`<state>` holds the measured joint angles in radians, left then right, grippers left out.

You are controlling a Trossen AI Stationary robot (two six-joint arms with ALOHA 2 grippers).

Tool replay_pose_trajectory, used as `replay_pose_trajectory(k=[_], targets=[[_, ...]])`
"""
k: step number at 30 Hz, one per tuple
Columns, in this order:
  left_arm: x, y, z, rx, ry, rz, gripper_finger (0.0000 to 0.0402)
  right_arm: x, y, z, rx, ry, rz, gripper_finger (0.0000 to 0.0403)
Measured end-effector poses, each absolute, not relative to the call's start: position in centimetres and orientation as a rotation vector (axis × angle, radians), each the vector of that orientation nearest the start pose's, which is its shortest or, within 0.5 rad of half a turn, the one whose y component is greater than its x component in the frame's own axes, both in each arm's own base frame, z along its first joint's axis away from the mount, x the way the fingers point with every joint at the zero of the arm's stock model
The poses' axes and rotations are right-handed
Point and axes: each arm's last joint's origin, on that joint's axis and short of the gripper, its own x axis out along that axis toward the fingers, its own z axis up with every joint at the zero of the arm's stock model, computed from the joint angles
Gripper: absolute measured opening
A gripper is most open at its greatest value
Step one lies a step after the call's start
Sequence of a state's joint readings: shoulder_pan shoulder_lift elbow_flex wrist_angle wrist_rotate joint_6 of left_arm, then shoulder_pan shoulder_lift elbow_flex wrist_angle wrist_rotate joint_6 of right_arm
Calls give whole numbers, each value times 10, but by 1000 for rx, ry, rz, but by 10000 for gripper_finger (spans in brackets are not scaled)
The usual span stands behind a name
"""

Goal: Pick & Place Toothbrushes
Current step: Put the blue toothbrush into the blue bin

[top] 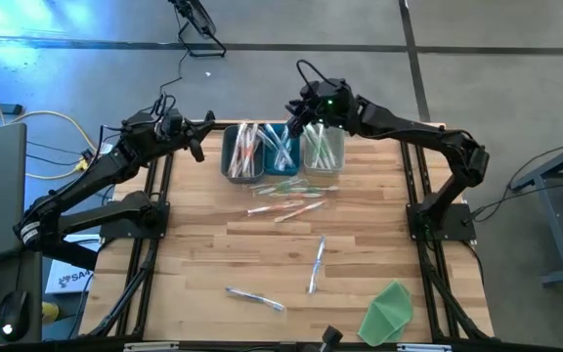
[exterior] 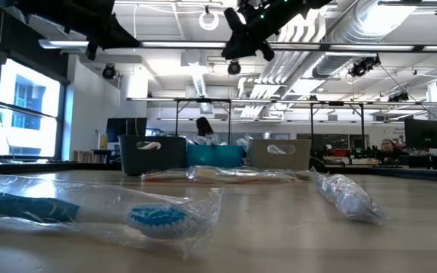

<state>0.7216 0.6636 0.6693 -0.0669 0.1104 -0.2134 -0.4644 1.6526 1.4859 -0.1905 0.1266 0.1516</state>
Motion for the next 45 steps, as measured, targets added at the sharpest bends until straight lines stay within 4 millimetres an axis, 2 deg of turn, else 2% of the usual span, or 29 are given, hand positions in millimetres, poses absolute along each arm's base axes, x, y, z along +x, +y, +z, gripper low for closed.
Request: replay_pose_trajectory(k=[11, 20, 31, 40, 45], targets=[[117, 99, 321, -226, -1, 615, 0, 322, -166, 365, 258, 348, -621, 42], [117, 99, 321, -224, -1, 615, 0, 323, -153, 357, 441, 402, -570, 23], [119, 101, 319, -144, 45, 614, 0, 331, -102, 341, 613, 592, -523, 4], [120, 101, 319, -177, 35, 613, 0, 330, -60, 330, 687, 761, -502, 4], [120, 101, 319, -287, 1, 614, 0, 325, -40, 324, 732, 845, -557, 4]])
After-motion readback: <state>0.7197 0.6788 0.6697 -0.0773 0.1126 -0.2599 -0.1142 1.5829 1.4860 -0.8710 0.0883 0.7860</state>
